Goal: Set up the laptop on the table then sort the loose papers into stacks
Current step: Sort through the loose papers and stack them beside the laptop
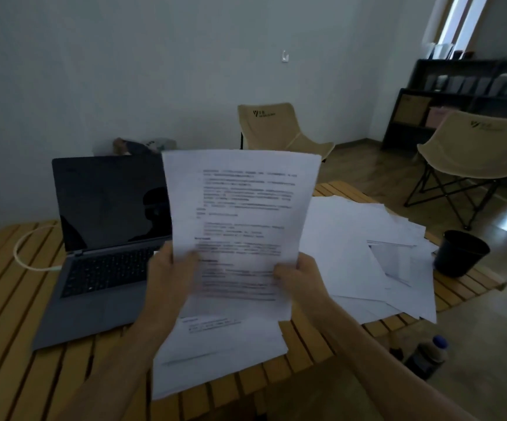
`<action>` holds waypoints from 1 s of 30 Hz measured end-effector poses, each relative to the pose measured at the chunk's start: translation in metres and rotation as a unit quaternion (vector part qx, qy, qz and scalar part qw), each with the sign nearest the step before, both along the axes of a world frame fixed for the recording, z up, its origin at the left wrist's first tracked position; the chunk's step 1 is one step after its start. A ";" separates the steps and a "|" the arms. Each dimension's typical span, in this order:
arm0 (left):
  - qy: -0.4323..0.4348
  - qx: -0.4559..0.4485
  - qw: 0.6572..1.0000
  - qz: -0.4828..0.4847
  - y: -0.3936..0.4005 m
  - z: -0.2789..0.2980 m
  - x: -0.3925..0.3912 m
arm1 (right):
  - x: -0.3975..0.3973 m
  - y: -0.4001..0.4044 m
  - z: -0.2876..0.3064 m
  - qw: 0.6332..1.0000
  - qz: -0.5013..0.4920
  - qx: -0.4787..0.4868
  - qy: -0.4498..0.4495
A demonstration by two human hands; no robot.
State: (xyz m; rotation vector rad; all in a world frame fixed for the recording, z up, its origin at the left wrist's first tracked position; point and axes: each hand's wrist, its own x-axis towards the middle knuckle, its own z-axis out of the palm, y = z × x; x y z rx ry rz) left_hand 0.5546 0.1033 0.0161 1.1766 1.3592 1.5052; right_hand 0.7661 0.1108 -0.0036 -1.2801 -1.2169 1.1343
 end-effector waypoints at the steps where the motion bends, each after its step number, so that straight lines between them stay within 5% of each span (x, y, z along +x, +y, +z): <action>1: 0.028 0.002 0.999 0.044 0.005 0.003 -0.008 | 0.003 0.008 0.001 1.000 -0.003 -0.002 -0.014; 3: 0.111 -0.038 0.990 0.082 0.012 0.000 -0.024 | 0.017 0.022 -0.001 0.997 0.002 -0.038 -0.062; 5: 0.185 -0.121 0.975 0.038 0.009 -0.013 -0.031 | 0.039 0.037 -0.016 0.974 -0.026 -0.082 -0.209; 8: 0.287 -0.184 0.940 -0.001 -0.001 -0.036 -0.033 | 0.083 0.051 -0.038 0.868 -0.148 -0.111 -0.461; 10: 0.321 -0.193 0.927 -0.003 -0.005 -0.043 -0.031 | 0.110 0.056 -0.042 0.826 -0.216 -0.145 -0.500; 14: 0.363 -0.187 0.913 0.002 -0.007 -0.048 -0.015 | 0.143 0.069 -0.040 0.802 -0.227 -0.238 -0.499; 16: 0.480 -0.198 0.855 -0.001 -0.006 -0.054 -0.008 | 0.150 0.075 -0.038 0.790 -0.223 -0.255 -0.511; 18: 0.603 -0.159 0.781 -0.033 -0.006 -0.061 0.000 | 0.161 0.082 -0.040 0.799 -0.226 -0.256 -0.495; 22: 0.640 -0.074 0.747 -0.167 -0.002 -0.078 0.010 | 0.174 0.088 -0.042 0.872 -0.229 -0.227 -0.369; 26: 0.666 -0.095 0.723 -0.156 0.000 -0.084 0.009 | 0.172 0.076 -0.028 0.924 -0.266 -0.152 -0.229; 28: 0.634 -0.090 0.750 -0.163 0.002 -0.088 0.008 | 0.158 0.055 -0.007 0.938 -0.255 -0.067 -0.224; 30: 0.502 -0.061 0.849 -0.156 0.004 -0.082 0.013 | 0.132 0.025 0.017 0.927 -0.214 0.038 -0.306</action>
